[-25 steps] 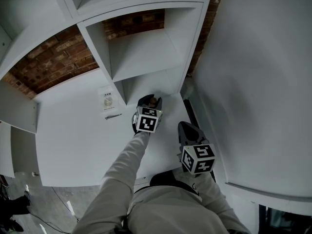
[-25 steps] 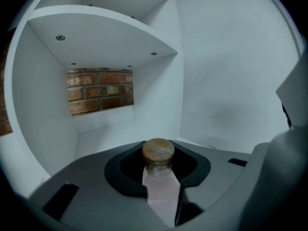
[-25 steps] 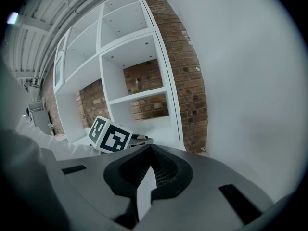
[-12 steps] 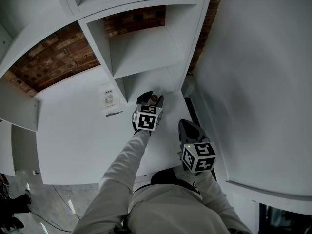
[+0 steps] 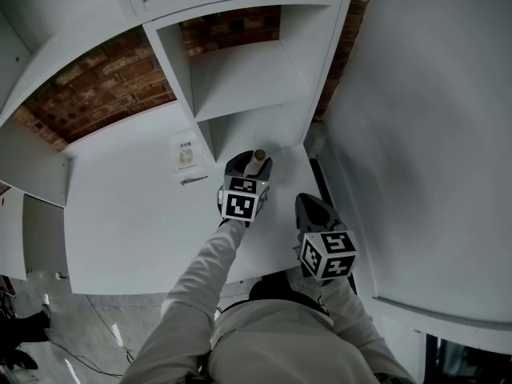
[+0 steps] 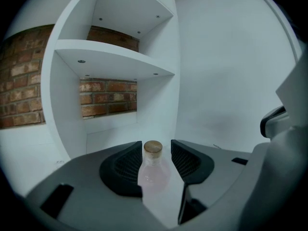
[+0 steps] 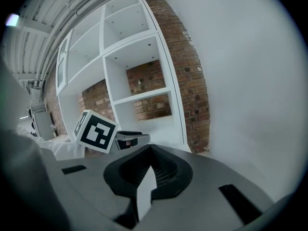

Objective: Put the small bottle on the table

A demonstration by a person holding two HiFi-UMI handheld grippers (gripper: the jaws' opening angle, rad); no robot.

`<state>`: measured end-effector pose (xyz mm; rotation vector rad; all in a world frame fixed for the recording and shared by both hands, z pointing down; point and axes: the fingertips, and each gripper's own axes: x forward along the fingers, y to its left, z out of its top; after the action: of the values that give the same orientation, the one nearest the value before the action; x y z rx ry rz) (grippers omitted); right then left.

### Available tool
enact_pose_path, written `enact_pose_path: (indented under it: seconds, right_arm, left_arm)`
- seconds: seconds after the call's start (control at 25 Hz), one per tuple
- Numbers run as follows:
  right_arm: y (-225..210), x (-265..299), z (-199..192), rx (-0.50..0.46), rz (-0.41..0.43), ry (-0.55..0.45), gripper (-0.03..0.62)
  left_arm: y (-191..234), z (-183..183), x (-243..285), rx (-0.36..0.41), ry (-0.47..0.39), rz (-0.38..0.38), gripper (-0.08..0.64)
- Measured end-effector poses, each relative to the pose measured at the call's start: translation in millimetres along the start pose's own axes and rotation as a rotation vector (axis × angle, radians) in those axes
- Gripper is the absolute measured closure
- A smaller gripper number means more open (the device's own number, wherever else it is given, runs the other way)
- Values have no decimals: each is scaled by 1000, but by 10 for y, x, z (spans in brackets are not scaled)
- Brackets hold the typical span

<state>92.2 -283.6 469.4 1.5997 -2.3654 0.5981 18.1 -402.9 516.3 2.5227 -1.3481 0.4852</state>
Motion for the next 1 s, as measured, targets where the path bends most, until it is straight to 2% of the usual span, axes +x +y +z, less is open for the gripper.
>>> enact_pose_path:
  seconds: [0.24,0.8,1.0]
  right_arm:
    - [89,-40,-19,-8,14,-3,565]
    - [328,-222,-102,-35,45,-9,565]
    - [410,-296,-121,-44,47,-15,565]
  left_arm:
    - [81,-119,-354,-75,-20,30,384]
    - [168,-267,-1223,-101,-59,83,485]
    - [154,-260,-1496,-25,-86,126,521]
